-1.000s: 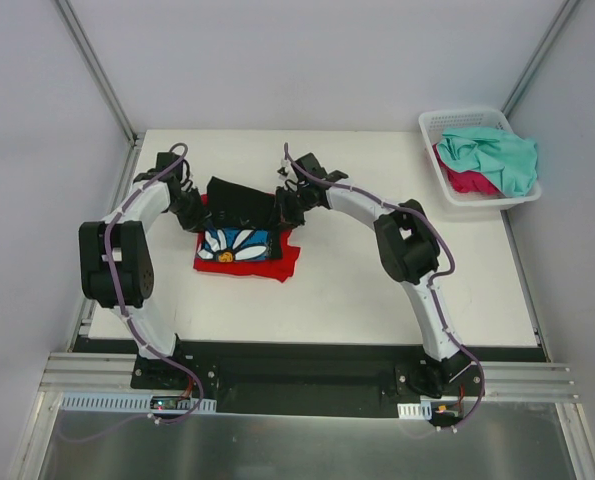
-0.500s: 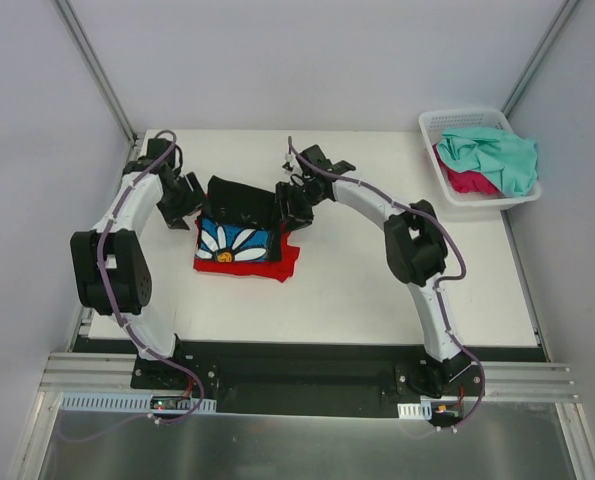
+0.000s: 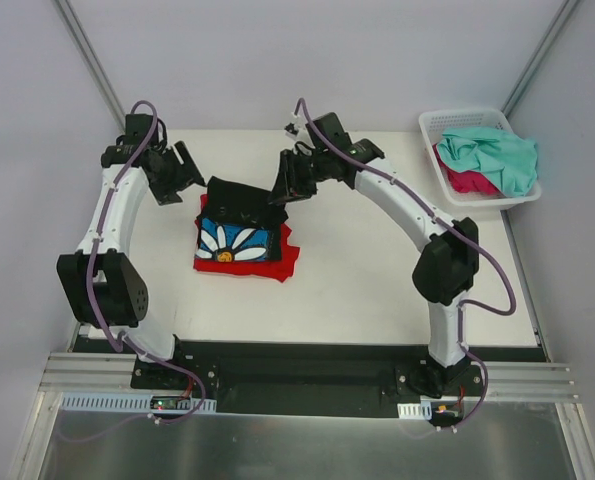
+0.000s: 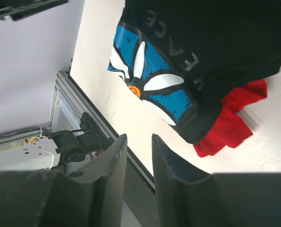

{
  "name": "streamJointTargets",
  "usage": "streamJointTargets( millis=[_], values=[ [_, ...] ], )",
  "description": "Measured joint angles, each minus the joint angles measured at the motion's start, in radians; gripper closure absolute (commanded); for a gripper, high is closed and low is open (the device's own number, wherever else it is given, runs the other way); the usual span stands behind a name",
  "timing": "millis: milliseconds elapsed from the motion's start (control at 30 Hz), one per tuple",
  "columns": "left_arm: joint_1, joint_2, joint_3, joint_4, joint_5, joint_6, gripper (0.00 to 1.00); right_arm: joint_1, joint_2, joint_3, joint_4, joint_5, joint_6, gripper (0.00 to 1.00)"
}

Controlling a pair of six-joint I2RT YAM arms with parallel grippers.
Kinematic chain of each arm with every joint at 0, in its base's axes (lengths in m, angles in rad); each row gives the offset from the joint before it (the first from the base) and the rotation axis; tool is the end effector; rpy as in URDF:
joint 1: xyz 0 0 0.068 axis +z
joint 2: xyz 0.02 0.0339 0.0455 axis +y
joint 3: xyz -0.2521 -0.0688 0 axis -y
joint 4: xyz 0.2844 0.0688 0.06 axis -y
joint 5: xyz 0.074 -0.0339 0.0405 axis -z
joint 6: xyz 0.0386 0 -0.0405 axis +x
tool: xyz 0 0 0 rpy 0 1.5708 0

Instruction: Fold and stack the t-shirts

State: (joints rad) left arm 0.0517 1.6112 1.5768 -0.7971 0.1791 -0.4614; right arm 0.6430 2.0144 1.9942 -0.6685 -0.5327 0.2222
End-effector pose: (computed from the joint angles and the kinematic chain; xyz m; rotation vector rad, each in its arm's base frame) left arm 0.3918 0.0134 0.3328 -0.5332 2.3648 -0.4039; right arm 0.3856 0.3134 0.3273 -0.7855 2.2313 1.0455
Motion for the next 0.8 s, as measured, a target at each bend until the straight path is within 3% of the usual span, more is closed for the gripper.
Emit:
streamJointTargets(
  millis=[100,367,567,800],
  values=[
    [0.000,0.020,-0.043,0.053,0.056,-0.004,0.34,0.023,-0.002,-0.024,0.045,-0.011,0.031,0.61],
    [-0.034,0.174,-0.043,0.126,0.204,0.019,0.37,0.068,0.035,-0.166,0.135,-0.054,0.084,0.60],
    [-0.052,0.341,0.106,0.081,0.218,0.081,0.38,0.082,0.100,-0.208,0.230,-0.085,0.116,0.63],
    [-0.051,0.404,0.123,0.054,0.185,0.111,0.39,0.117,0.227,-0.206,0.336,-0.115,0.147,0.65]
  ],
)
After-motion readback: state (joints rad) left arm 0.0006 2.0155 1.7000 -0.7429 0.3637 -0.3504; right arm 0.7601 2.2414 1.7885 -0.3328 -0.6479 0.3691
